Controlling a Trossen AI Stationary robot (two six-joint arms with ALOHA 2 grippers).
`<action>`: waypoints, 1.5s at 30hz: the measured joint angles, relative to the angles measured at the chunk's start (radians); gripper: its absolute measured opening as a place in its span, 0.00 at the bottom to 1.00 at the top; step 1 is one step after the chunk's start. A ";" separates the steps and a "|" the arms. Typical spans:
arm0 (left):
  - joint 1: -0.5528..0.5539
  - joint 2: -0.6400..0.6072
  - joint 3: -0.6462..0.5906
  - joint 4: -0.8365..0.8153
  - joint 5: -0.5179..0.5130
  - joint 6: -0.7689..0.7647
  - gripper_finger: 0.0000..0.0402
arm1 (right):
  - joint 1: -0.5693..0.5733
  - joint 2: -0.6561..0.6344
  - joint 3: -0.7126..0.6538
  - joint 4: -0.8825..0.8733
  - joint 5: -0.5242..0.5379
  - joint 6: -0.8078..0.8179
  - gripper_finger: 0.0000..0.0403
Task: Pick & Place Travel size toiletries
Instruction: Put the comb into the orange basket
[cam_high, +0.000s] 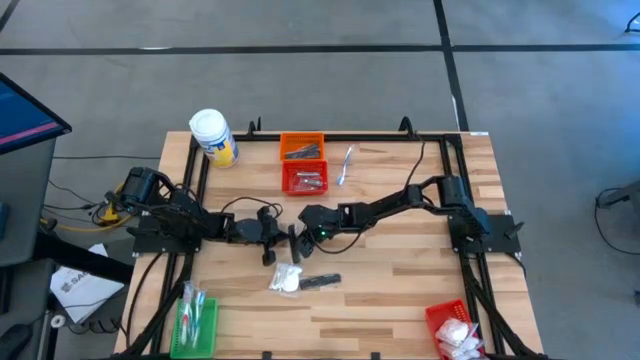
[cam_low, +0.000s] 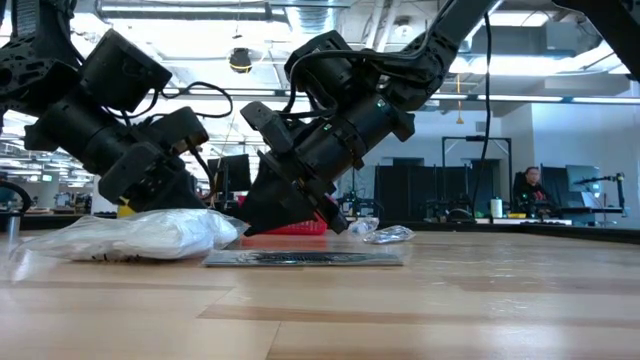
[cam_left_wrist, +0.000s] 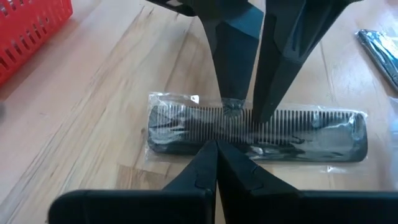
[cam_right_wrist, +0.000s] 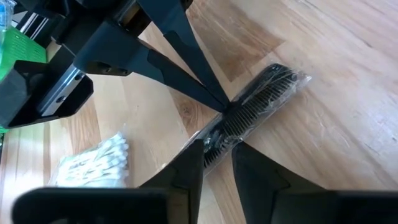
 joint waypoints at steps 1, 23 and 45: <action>0.000 0.000 0.000 0.002 0.000 0.000 0.00 | 0.000 0.000 0.000 0.000 0.000 0.000 0.18; -0.015 -0.001 0.000 0.017 -0.001 0.000 0.00 | -0.001 -0.002 0.001 -0.009 0.000 -0.036 0.01; -0.088 -0.312 -0.120 0.025 -0.058 -0.032 0.00 | 0.000 -0.002 0.001 -0.006 0.025 -0.098 0.00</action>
